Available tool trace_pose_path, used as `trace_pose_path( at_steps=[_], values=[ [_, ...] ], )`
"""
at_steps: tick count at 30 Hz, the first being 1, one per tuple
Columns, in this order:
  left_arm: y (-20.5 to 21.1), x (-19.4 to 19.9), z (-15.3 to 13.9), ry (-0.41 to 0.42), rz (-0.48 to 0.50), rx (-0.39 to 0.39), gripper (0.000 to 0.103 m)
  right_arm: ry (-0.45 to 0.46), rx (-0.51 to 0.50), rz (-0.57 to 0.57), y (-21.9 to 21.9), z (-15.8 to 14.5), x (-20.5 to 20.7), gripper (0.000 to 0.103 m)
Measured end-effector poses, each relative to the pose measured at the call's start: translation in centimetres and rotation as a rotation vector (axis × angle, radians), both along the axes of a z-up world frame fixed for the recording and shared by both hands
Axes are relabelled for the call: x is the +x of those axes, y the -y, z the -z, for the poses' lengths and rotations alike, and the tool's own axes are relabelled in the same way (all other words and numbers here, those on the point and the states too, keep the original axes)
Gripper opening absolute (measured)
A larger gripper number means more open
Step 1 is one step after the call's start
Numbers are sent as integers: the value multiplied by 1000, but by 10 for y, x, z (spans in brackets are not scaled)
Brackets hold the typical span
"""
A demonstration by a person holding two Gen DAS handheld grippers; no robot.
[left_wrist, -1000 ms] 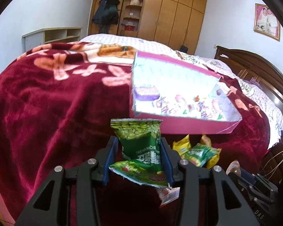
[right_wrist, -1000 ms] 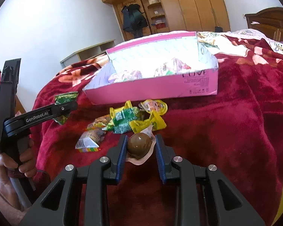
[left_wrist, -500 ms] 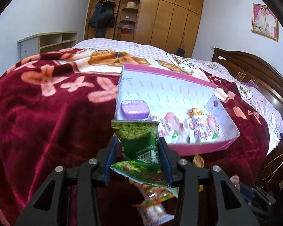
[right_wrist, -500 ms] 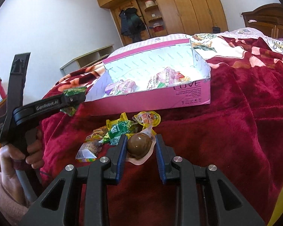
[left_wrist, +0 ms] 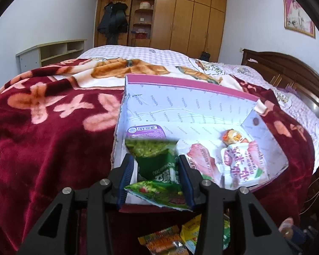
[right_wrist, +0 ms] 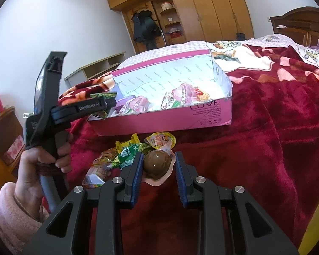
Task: Organize snacks
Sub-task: 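Carry the green bag with the left tool while the right tool carries the chocolate ball into the box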
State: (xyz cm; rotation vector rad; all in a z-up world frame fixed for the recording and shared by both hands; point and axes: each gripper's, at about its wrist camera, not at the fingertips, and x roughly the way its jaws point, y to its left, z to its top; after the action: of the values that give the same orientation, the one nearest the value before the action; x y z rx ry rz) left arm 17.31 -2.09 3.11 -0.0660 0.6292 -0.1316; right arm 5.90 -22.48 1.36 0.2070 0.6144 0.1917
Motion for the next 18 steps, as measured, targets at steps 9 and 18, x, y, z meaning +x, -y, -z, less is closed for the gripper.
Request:
trace_pose_path(
  at_steps=[9, 18],
  values=[
    [-1, 16, 12, -45, 4, 33, 41, 34, -56, 52, 14, -22, 16, 30],
    [-1, 15, 15, -36, 16, 71, 40, 57, -89, 99, 31, -35, 44, 30]
  ],
)
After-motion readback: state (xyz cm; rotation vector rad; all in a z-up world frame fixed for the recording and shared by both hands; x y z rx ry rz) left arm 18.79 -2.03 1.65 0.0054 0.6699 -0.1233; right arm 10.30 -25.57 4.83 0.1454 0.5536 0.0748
